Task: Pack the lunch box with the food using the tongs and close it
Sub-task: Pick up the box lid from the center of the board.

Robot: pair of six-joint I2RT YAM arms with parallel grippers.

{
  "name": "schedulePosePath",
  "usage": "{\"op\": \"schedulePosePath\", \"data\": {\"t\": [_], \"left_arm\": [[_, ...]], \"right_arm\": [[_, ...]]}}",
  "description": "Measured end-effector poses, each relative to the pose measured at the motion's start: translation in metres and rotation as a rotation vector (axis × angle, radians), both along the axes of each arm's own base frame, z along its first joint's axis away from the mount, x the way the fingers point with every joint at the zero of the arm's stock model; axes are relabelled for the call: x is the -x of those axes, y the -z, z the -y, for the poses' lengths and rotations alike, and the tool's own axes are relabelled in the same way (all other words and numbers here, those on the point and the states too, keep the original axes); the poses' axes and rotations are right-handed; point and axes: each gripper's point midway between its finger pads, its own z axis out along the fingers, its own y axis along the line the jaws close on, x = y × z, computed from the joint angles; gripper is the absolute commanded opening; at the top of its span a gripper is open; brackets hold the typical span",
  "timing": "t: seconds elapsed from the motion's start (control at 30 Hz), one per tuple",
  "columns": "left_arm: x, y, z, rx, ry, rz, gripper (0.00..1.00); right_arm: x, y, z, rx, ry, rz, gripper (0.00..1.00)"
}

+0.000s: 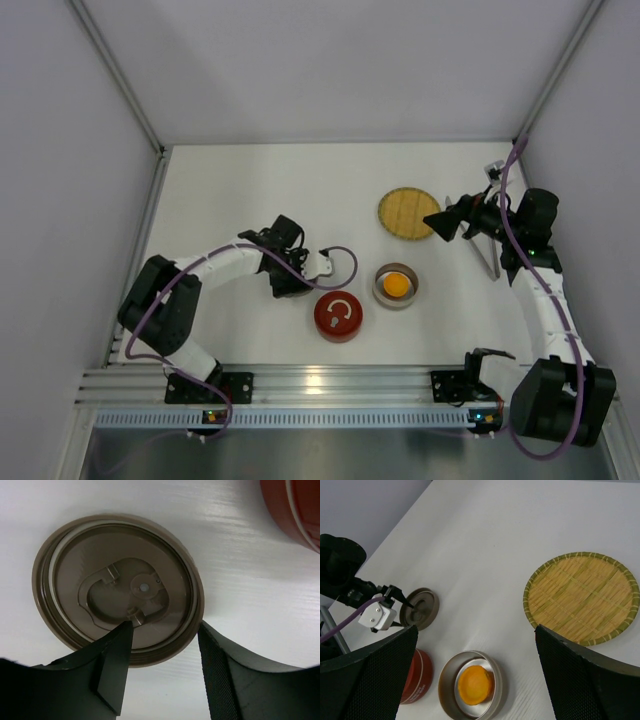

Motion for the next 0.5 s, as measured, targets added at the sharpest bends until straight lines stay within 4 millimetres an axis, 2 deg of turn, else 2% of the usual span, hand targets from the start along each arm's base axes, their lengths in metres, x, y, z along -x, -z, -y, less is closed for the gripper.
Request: {"op": "schedulePosePath", "data": {"t": [0.27,0.3,0.4,0.43,0.5], "left_arm": [[-0.0061,0.0028,0.0090,0.038,0.028,0.024,0.41],[-0.0037,0.0061,0.0071,0.033,0.033,0.020,0.35],[-0.0010,0.0068,0.0065,0.037,0.045,0.023,0.27],[-0.0009,0.0067,0.0064,0.038,0.048,0.026,0.21],[0.0000,0.0072,0.0062,0.040,0.053,0.027,0.19]], "right_arm": [[0.0003,0.0009,0.0001,0.004,-0.001,-0.001,0.99],[0.0003,0.0010,0.0001,0.004,-0.001,-0.001,0.99],[-0.0001,0.0017,0.0002,0.003,-0.001,-0.004,0.99],[-0.0001,0.0018,0.0002,0.003,-0.001,-0.004,0.99],[-0.0004,0.0023,0.0002,0.003,-0.001,-0.006,0.99]]}}
